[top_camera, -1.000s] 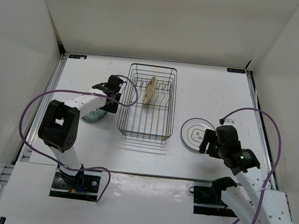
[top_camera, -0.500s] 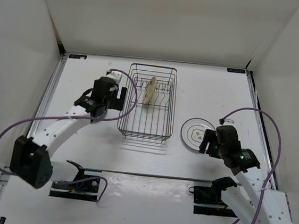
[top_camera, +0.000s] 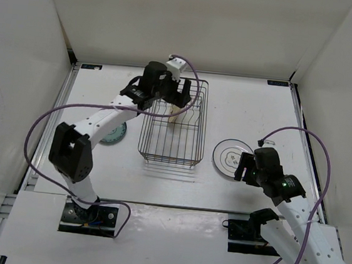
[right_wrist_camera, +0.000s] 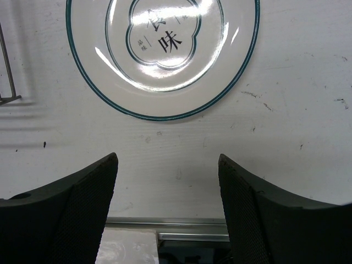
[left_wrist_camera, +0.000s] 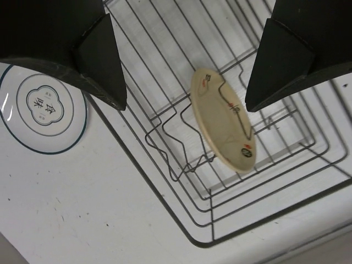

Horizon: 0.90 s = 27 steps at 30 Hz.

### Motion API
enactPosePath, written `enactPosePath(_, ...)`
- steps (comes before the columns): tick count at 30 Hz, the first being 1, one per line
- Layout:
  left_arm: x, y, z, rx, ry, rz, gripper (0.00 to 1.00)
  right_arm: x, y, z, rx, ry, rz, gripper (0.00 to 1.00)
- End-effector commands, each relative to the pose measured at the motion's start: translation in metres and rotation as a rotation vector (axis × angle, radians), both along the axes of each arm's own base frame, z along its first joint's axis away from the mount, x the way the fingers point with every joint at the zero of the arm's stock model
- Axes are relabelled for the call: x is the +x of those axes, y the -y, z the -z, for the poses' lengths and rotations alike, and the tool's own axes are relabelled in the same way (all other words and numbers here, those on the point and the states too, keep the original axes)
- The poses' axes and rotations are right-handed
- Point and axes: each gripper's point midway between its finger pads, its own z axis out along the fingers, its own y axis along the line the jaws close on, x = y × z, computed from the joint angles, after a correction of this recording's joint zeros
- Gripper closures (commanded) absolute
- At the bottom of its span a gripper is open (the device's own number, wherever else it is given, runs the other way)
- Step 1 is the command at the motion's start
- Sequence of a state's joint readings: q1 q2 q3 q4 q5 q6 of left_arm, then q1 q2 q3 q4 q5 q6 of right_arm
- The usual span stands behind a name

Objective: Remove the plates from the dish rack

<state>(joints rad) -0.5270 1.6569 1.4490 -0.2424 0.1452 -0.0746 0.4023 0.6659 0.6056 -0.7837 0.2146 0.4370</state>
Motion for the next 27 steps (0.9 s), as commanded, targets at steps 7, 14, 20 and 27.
enactPosePath(7,0.005,0.032,0.040,0.030,-0.096,0.076,0.03,0.000,0.000,0.001,0.000,-0.002,0.001,0.24)
enactPosePath(14,0.007,0.032,0.068,0.062,-0.141,0.076,0.20,0.001,-0.001,0.003,-0.003,-0.005,-0.006,0.24)
enactPosePath(20,0.013,0.035,0.069,0.049,-0.132,0.067,0.43,0.001,-0.001,0.003,-0.002,-0.002,-0.010,0.24)
enactPosePath(27,0.015,0.037,0.077,0.049,-0.150,0.059,0.53,0.001,-0.002,0.003,0.002,-0.003,-0.007,0.24)
